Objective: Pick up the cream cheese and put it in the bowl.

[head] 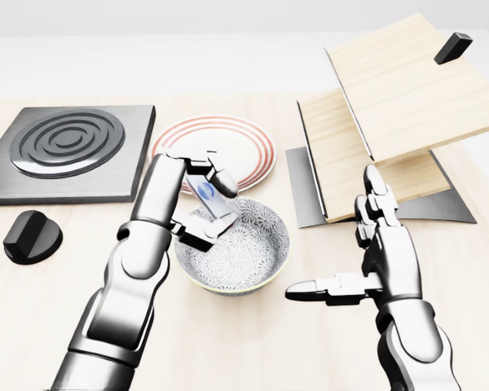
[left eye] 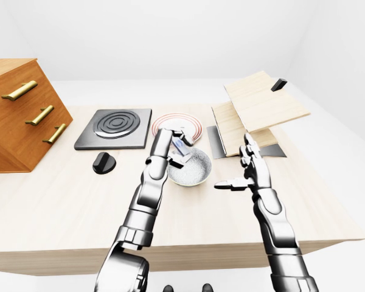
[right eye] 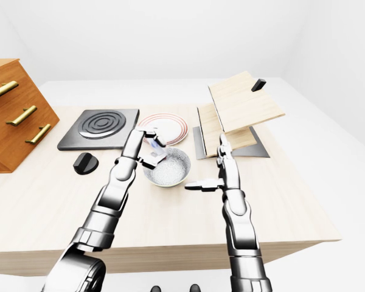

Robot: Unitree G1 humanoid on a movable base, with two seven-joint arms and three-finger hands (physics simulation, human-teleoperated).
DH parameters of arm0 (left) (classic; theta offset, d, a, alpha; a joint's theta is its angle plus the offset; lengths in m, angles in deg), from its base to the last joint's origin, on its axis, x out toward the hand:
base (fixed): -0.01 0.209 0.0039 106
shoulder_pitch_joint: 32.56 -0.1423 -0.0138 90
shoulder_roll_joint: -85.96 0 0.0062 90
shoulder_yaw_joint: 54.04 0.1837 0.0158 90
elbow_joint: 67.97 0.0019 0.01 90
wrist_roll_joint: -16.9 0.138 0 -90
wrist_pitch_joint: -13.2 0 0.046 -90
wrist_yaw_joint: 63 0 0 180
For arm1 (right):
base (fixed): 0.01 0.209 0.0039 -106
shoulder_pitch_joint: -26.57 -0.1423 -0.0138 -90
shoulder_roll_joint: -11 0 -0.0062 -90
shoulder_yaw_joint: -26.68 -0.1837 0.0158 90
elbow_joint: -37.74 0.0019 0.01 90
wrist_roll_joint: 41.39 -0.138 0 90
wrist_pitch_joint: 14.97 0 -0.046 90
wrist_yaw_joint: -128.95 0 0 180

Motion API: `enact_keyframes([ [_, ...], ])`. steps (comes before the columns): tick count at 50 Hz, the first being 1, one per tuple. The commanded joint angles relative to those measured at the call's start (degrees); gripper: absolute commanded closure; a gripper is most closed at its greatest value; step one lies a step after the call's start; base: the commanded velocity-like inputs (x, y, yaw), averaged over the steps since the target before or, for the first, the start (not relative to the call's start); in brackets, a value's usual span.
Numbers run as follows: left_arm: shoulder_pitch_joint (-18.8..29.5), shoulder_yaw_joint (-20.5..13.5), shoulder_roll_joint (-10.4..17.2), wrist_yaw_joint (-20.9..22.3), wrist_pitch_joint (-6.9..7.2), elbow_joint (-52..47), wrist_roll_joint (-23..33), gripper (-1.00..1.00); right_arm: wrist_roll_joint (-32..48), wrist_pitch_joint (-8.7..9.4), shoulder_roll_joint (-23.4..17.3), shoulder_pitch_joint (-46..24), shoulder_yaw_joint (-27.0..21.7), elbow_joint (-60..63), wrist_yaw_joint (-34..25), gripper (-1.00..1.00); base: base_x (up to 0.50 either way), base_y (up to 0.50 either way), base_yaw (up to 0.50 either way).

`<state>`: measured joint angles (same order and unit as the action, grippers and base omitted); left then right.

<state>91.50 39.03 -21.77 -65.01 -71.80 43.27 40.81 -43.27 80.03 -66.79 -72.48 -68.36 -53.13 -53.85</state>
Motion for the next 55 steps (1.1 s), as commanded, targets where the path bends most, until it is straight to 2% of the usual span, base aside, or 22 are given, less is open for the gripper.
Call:
enact_keyframes([
  [1,3.3,1.2,-2.8,-3.3,0.00,9.0,-3.0,0.65,-1.4,0.00,-0.6,-0.3,-1.0,-0.2,0.0,-1.00,0.00,0.00,0.00],
  [8,2.4,2.0,-4.0,-4.1,0.00,12.0,-2.3,0.61,-1.6,0.00,-0.8,-0.4,-1.2,-1.0,-0.1,-1.00,0.00,0.00,0.00],
  [9,1.9,2.2,-4.2,-4.1,0.00,11.8,-2.1,0.55,-1.7,0.00,-0.8,-0.4,-1.3,-1.3,-0.1,-1.00,0.00,0.00,0.00],
  [17,0.6,2.5,-4.7,-3.6,0.00,10.4,-1.3,0.53,-1.7,0.00,-0.8,-0.4,-1.2,-1.8,-0.1,-1.00,0.00,0.00,0.00],
  [33,2.9,1.6,-4.2,-4.7,0.00,15.9,-2.0,0.57,-1.8,0.00,-0.9,-0.8,-1.3,-3.9,-0.2,-1.00,0.00,0.00,0.00],
  [43,6.3,0.7,-3.7,-6.9,0.00,22.3,-2.9,0.50,-1.4,0.00,-0.7,-0.4,-0.8,-3.5,-0.1,-1.00,0.00,0.00,0.00],
  [50,6.5,0.9,-3.9,-6.7,0.00,22.1,-3.1,0.46,-1.1,0.00,-0.6,-0.4,-0.7,-3.9,-0.1,-1.00,0.00,0.00,0.00],
  [55,5.6,1.2,-4.1,-6.3,0.00,20.6,-2.9,0.32,-1.0,0.00,-0.6,-0.4,-0.6,-3.9,-0.1,-1.00,0.00,0.00,0.00],
])
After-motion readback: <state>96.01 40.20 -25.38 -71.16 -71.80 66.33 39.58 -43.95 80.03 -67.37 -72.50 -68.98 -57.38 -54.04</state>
